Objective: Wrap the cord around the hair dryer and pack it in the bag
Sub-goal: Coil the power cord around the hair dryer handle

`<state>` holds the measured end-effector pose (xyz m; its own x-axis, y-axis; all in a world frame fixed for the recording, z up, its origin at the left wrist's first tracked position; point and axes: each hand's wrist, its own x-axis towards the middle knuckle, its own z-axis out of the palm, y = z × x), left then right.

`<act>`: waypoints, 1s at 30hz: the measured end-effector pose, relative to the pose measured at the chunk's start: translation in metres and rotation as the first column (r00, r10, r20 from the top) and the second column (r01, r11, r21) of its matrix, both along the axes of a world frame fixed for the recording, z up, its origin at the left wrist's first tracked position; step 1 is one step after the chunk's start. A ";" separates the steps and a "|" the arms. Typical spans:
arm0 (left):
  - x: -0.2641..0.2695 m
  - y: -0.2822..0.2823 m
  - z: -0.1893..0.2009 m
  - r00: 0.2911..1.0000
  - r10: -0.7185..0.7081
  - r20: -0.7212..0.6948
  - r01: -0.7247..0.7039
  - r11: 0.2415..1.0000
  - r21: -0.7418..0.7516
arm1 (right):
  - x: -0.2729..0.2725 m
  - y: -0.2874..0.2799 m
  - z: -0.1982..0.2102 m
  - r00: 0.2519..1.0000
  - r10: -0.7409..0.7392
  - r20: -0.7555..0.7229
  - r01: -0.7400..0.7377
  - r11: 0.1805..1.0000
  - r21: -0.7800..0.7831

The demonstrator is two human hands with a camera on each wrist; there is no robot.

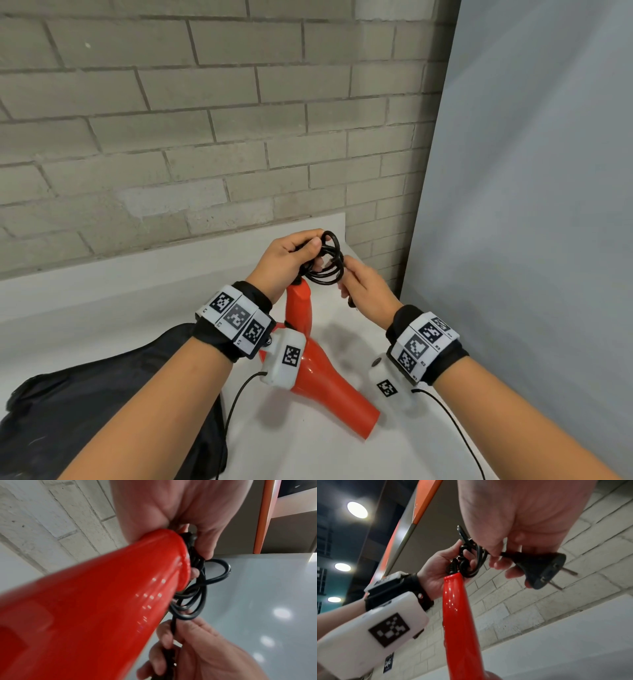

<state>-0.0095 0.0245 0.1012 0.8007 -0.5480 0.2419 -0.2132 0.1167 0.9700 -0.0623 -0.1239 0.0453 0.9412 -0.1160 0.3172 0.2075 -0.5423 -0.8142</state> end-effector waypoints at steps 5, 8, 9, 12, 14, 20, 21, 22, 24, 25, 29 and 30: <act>0.001 0.009 0.005 0.984 -0.143 -0.103 0.141 0.990 -0.024 | -0.004 0.000 0.005 0.999 -0.017 0.042 0.021 0.996 -0.083; 0.000 0.012 0.007 0.973 -0.188 -0.131 0.189 0.982 -0.007 | 0.002 -0.004 0.007 0.998 -0.069 0.009 0.070 0.988 -0.140; -0.002 0.011 0.007 0.977 -0.178 -0.118 0.180 0.984 0.011 | 0.004 -0.006 0.007 0.995 -0.096 0.000 0.095 0.984 -0.153; -0.007 0.008 0.009 0.990 -0.130 -0.045 0.134 0.988 0.077 | 0.009 -0.007 0.014 0.986 -0.169 0.008 0.167 0.966 -0.198; -0.009 0.006 0.009 0.995 -0.104 -0.002 0.104 0.989 0.105 | 0.009 -0.006 0.020 0.977 -0.211 0.034 0.214 0.961 -0.178; -0.005 0.008 0.006 0.999 -0.034 -0.005 0.034 0.993 0.110 | 0.000 0.001 0.031 0.997 -0.055 -0.050 0.056 0.998 0.017; -0.005 0.008 0.006 0.999 -0.043 0.002 0.042 0.993 0.106 | -0.002 0.003 0.032 0.997 -0.016 -0.069 0.014 0.999 -0.030; -0.005 0.008 0.007 0.999 -0.050 0.008 0.049 0.994 0.102 | -0.003 0.004 0.031 0.997 -0.002 -0.075 -0.004 0.997 -0.078; -0.006 0.008 0.007 0.999 -0.049 0.011 0.048 0.993 0.104 | -0.004 0.003 0.035 0.999 -0.044 -0.021 0.041 0.991 -0.128; -0.006 0.008 0.007 0.999 -0.042 0.013 0.041 0.993 0.109 | -0.004 0.001 0.039 0.996 -0.082 0.024 0.085 0.987 -0.137; -0.003 0.009 0.006 0.998 -0.049 0.025 0.044 0.985 0.170 | -0.008 -0.002 0.061 0.968 -0.202 0.146 0.232 0.944 -0.234; -0.003 0.009 0.006 0.998 -0.064 0.030 0.057 0.982 0.183 | -0.010 0.000 0.066 0.959 -0.231 0.165 0.271 0.920 -0.284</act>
